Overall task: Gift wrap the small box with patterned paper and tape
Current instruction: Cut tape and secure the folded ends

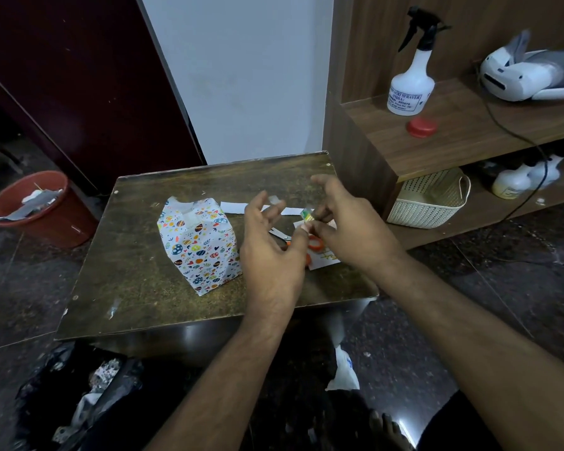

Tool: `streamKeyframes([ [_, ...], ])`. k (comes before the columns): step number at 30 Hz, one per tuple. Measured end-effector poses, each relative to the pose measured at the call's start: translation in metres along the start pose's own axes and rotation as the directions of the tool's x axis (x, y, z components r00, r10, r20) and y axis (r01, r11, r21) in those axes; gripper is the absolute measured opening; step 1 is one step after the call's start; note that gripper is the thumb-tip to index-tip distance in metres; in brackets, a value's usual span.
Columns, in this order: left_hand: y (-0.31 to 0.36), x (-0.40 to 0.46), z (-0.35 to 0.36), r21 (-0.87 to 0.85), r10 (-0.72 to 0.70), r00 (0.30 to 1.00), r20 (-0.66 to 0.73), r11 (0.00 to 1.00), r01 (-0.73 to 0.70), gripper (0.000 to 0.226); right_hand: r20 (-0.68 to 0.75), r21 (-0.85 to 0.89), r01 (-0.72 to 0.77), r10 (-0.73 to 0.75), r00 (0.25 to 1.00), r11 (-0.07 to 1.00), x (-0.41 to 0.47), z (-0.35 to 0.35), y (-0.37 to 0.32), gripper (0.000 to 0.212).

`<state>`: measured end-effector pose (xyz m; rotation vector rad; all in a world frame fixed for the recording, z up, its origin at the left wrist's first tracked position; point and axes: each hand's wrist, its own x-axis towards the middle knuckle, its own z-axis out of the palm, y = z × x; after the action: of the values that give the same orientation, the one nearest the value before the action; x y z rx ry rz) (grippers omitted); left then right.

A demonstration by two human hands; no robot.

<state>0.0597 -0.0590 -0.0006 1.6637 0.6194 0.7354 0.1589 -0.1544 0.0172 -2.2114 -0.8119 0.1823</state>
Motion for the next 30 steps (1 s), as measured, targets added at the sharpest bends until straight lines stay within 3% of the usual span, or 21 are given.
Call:
streamKeyframes([
  [5, 0.006, -0.002, -0.005, -0.081, -0.088, 0.996, 0.019, 0.993, 0.089, 0.033, 0.14, -0.28, 0.045, -0.005, 0.99, 0.959, 0.004, 0.008, -0.005, 0.067],
  [9, 0.012, -0.005, -0.01, -0.104, -0.095, 0.995, 0.029, 0.99, 0.097, 0.03, 0.149, -0.295, 0.047, -0.003, 0.989, 0.954, 0.007, 0.011, -0.006, 0.065],
  [12, 0.014, -0.006, -0.016, -0.125, -0.101, 0.994, 0.041, 0.986, 0.105, 0.031, 0.099, -0.196, 0.052, -0.033, 0.995, 0.979, 0.006, 0.012, -0.007, 0.051],
  [15, 0.013, -0.007, -0.021, -0.111, -0.083, 0.995, 0.048, 0.99, 0.088, 0.029, 0.001, 0.016, 0.041, -0.041, 0.999, 0.999, 0.005, 0.011, -0.007, 0.018],
  [18, 0.014, -0.01, -0.026, -0.052, -0.03, 0.998, 0.052, 0.998, 0.033, 0.031, 0.036, 0.264, -0.06, 0.052, 0.998, 0.963, 0.002, 0.007, -0.014, 0.039],
  [21, 0.016, -0.016, -0.03, 0.036, 0.072, 0.995, 0.066, 0.997, -0.075, 0.033, 0.136, 0.382, -0.122, 0.075, 0.988, 0.916, -0.006, 0.002, -0.024, 0.053],
  [25, 0.02, -0.021, -0.037, 0.071, 0.133, 0.988, 0.079, 0.988, -0.139, 0.033, 0.074, 0.428, -0.017, -0.016, 0.997, 0.904, -0.013, 0.0, -0.027, 0.032],
  [30, 0.027, -0.025, -0.048, 0.025, 0.129, 0.988, 0.083, 0.991, -0.131, 0.031, -0.026, 0.464, 0.065, -0.059, 0.998, 0.883, -0.016, 0.006, -0.038, 0.025],
])
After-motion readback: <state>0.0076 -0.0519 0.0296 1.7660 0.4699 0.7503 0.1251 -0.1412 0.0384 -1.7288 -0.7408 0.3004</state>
